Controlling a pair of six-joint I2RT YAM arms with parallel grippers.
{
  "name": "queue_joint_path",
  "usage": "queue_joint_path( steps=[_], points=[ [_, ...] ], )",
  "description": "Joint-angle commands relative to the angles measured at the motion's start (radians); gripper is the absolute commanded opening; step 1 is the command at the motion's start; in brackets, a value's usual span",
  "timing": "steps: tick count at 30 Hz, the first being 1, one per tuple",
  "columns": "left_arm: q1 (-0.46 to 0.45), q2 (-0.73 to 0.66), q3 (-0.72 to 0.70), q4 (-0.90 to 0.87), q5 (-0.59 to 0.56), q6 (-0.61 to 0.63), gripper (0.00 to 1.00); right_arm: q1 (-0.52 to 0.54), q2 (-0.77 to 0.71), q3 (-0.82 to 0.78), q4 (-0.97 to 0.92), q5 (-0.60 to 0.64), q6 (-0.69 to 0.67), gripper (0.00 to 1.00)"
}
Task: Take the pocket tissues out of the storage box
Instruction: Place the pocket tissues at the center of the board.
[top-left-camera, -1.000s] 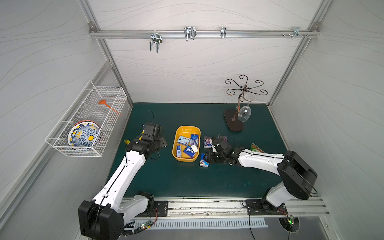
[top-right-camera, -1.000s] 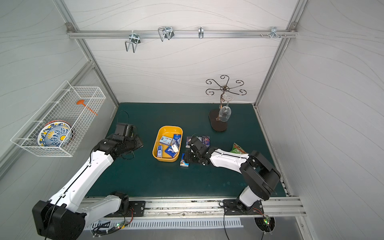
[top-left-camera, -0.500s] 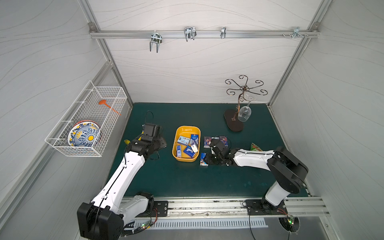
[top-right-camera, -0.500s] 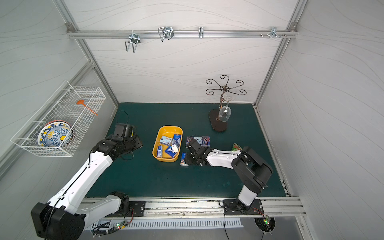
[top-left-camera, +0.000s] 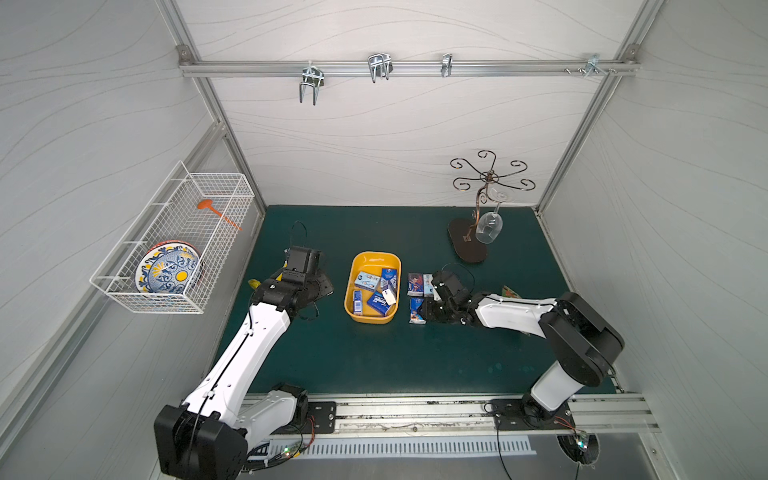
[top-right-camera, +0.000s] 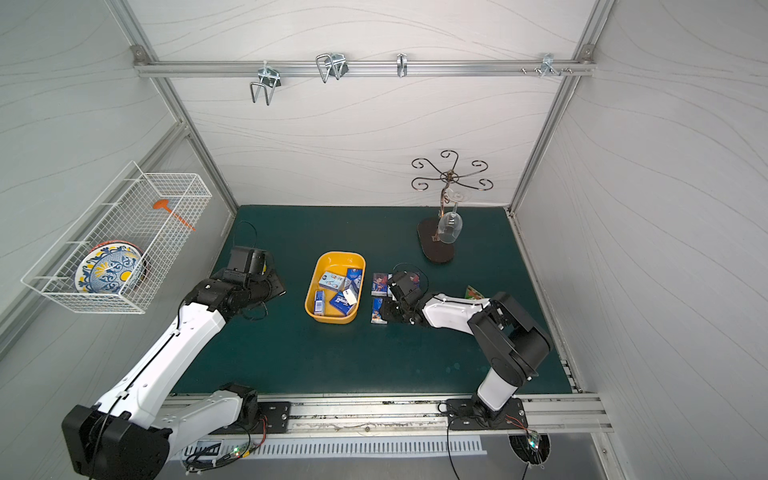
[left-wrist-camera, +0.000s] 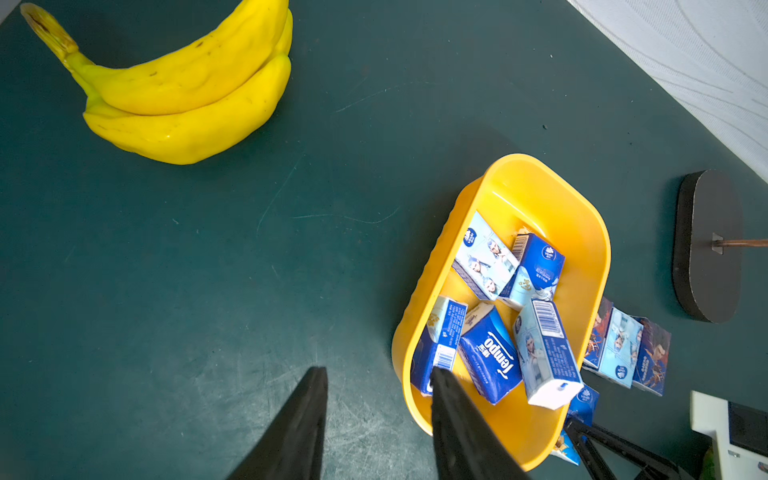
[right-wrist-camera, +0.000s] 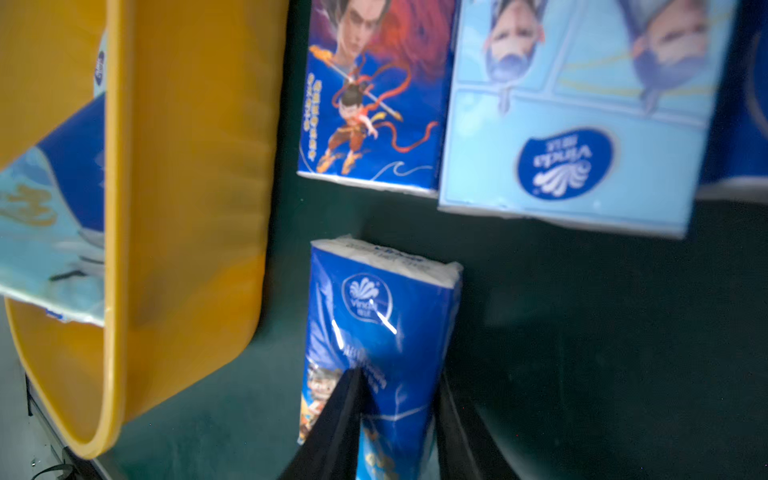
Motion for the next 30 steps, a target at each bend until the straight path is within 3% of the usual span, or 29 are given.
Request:
queue_joint_path(
  steps=[1, 30],
  points=[
    [-0.002, 0.001, 0.048, 0.014, -0.010, 0.008, 0.45, -0.003, 0.044, 0.019, -0.086, -0.012, -0.056, 0.33],
    [-0.003, 0.004, 0.045, 0.018, -0.015, 0.008, 0.45, -0.043, 0.098, 0.112, -0.115, -0.026, -0.079, 0.35]
  ],
)
